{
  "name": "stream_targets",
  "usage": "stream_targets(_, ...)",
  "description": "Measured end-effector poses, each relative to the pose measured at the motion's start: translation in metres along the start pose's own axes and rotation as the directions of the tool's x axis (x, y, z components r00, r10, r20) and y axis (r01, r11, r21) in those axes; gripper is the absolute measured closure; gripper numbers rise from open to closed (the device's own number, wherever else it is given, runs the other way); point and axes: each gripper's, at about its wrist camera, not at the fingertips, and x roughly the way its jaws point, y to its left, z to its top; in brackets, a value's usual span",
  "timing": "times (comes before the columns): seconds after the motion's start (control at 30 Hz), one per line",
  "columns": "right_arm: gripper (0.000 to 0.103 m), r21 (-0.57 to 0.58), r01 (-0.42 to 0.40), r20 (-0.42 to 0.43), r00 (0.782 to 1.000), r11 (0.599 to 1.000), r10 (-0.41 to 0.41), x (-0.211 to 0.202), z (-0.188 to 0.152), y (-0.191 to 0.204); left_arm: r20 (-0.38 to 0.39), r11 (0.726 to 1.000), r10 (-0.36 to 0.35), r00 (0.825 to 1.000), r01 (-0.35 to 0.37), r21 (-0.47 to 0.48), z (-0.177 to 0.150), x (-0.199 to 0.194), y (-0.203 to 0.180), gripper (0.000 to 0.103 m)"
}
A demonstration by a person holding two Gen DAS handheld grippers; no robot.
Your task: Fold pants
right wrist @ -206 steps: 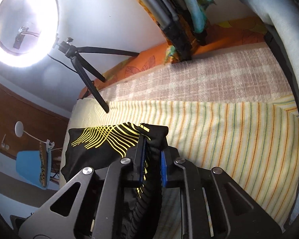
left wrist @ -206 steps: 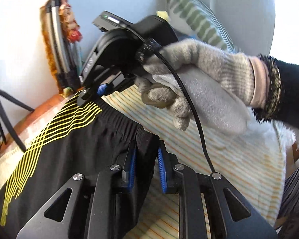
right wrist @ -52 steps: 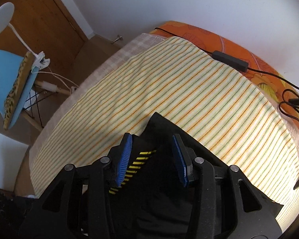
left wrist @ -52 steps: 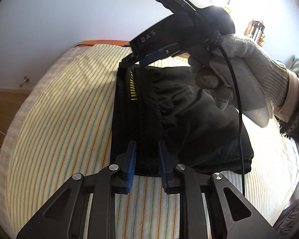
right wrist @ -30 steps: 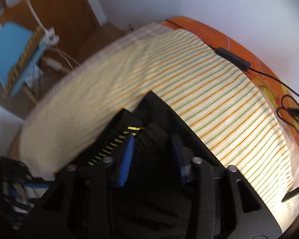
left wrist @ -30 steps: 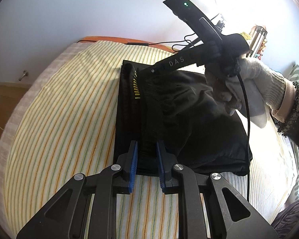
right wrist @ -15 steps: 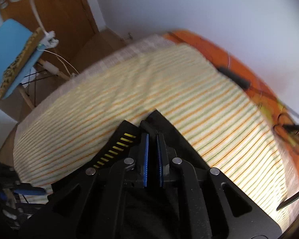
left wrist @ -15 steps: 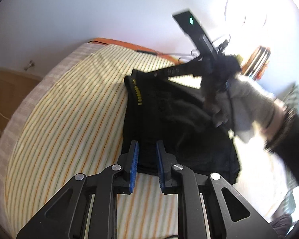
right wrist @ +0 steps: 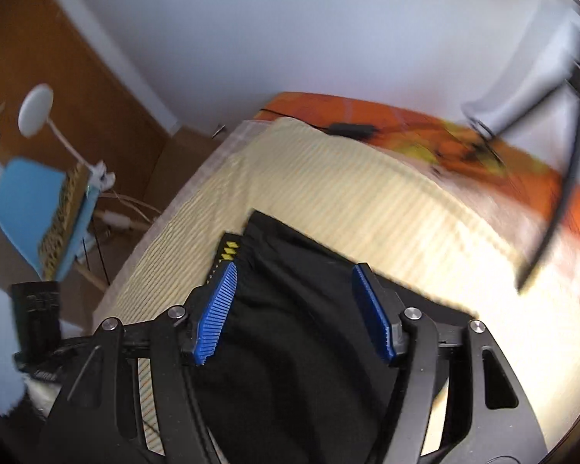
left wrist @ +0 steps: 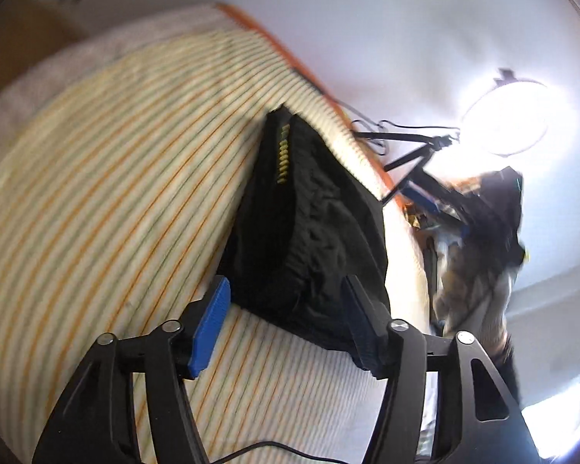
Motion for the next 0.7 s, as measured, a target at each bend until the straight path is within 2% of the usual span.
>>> stream_targets(0.1, 0.032, 0.104, -0.005, 0.009, 1.0, 0.995, 0.004, -0.012, -0.022, -0.034, -0.005, 0.998, 0.012, 1.0, -0.012, -0.054, 0.0, 0.003, 0.008, 0.043)
stream_targets(0.27, 0.032, 0.211, -0.001, -0.015, 1.0, 0.978, 0.005, -0.01, -0.048, -0.073, -0.008, 0.999, 0.04, 0.999, -0.04, -0.03, -0.001, 0.006, 0.005, 0.043)
stream_targets(0.47, 0.032, 0.246, -0.046, -0.015, 0.999, 0.968, 0.052, 0.001, -0.056, -0.085, -0.055, 0.998, 0.047, 0.997, -0.049, -0.037, -0.003, 0.031, -0.001, 0.043)
stream_targets(0.53, 0.032, 0.26, -0.062, -0.017, 0.997, 0.964, 0.069, 0.006, -0.059, -0.086, -0.049, 0.998, 0.05, 0.998, -0.051, -0.03, -0.003, 0.035, -0.003, 0.036)
stream_targets(0.7, 0.032, 0.282, -0.09, -0.009, 0.995, 0.955, 0.096, 0.015, -0.065, -0.087, -0.022, 0.996, 0.084, 0.996, -0.085, -0.033, -0.01, 0.027, -0.001, 0.035)
